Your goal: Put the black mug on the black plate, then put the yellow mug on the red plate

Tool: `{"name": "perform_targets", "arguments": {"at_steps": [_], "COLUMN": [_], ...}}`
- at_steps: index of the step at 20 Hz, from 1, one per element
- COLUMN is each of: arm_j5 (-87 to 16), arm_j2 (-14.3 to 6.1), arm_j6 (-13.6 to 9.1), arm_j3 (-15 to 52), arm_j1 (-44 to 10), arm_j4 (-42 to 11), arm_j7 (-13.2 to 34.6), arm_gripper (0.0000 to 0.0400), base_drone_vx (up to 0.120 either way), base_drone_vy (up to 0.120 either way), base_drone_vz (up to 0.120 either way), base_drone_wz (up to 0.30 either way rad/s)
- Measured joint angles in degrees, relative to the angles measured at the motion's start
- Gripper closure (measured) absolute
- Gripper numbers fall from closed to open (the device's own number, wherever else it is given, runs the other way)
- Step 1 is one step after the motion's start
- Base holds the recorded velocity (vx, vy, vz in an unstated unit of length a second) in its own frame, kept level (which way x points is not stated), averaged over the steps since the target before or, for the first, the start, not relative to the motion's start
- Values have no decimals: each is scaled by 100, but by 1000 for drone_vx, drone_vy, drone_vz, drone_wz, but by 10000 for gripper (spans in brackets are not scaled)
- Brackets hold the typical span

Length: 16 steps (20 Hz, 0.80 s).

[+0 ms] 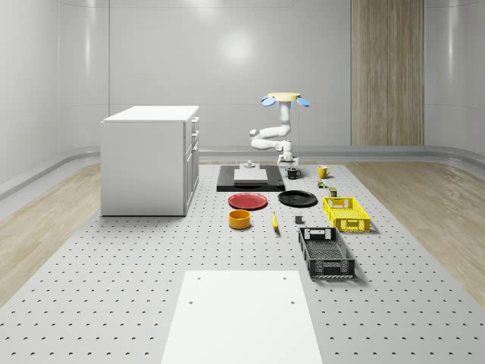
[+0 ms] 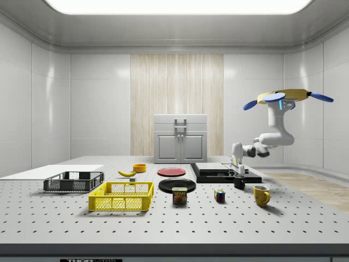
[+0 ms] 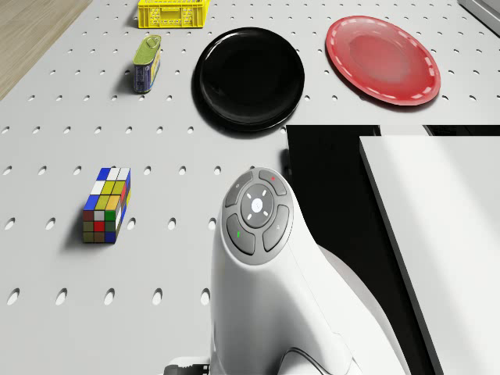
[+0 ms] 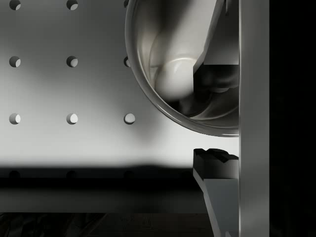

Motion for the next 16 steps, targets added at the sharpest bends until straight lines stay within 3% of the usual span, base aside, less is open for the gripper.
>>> {"name": "perform_targets", "arguments": {"at_steps": [5, 14, 16], "arm_j5": [24, 212, 341], "arm_j2": [-54, -138, -154], "arm_j6": [52, 57, 14], "arm_j3": [7, 176, 308], "arm_j1": [-24, -55, -60], "arm_j4": [6, -39, -76], "arm_j7": [19, 68, 89], "arm_gripper": [279, 289, 289], "base_drone_vx": [0, 0, 0], "base_drone_vy": [0, 0, 0], "base_drone_vz": [0, 0, 100], "base_drone_wz": [0, 0, 0]}}
